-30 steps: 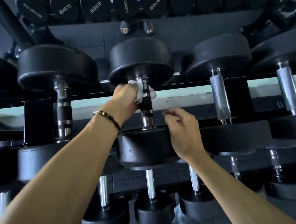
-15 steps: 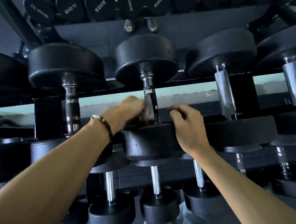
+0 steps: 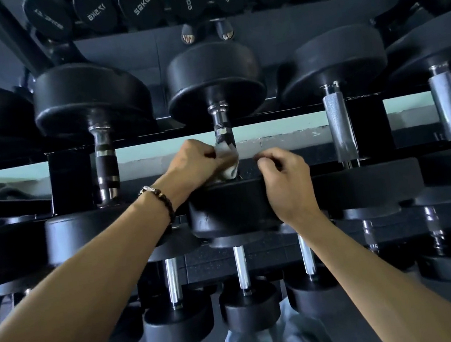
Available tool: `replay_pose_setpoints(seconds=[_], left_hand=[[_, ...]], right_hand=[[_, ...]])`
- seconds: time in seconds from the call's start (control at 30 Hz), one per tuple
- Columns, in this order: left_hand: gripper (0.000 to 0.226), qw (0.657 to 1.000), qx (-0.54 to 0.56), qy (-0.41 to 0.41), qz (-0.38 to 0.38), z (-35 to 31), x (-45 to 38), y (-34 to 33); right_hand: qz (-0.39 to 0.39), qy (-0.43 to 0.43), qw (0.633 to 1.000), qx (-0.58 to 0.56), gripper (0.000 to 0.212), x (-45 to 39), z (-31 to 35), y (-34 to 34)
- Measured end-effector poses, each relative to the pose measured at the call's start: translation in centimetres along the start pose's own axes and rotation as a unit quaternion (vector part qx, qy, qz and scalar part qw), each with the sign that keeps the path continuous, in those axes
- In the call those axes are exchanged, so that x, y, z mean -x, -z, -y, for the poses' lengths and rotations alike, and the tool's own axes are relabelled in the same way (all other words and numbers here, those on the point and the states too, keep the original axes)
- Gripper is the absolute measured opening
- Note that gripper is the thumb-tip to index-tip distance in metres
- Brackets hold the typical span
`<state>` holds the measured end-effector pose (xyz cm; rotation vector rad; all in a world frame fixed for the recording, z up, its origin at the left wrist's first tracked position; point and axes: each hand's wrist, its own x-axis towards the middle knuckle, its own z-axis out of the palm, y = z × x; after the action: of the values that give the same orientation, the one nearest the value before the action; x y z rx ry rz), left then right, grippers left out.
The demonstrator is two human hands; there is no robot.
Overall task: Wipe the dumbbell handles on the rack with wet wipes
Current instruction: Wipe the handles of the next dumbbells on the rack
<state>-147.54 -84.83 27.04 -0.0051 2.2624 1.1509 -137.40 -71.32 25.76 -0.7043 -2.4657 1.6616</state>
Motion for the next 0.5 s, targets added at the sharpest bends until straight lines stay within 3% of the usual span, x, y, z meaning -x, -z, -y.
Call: replay_pose_setpoints(seconds=[0.1,0.17,0.23,0.3,0.4,0.43,0.5], left_hand=[[0.036,0.998,0.05,-0.003,-0.044,-0.2,-1.1,0.4],[0.041,0.993,-0.112,0.002,0.036,-0.2,-0.8,1.3],[0.04,0.967,-0.238,0.001,0.097,-0.2,-0.1,1.6],[0.037,0.972,-0.219,-0.006,0.089,-0.3,0.2,1.4],[0.039,0.997,-0.071,0.011,0.001,-0.6,-0.4,1.0],[0.039,0.997,-0.073,0.013,-0.001,-0.7,-0.6,1.0],[0.045,0.977,-0.208,-0.008,0.053,-0.8,-0.4,1.4]], right_hand=[[-0.005,0.003,1.0,0.007,0.024,0.1,0.0,0.1],[-0.003,-0.002,1.0,0.013,0.022,0.1,0.1,0.1],[-0.007,-0.006,1.0,0.007,0.022,0.0,0.2,0.2],[-0.013,0.0,1.0,0.013,0.022,0.0,0.2,0.2],[-0.015,0.004,1.0,0.014,0.021,0.1,0.3,0.3],[-0.016,0.004,1.0,0.011,0.021,0.1,0.3,0.3],[-0.013,0.003,1.0,0.013,0.021,0.0,0.3,0.3]])
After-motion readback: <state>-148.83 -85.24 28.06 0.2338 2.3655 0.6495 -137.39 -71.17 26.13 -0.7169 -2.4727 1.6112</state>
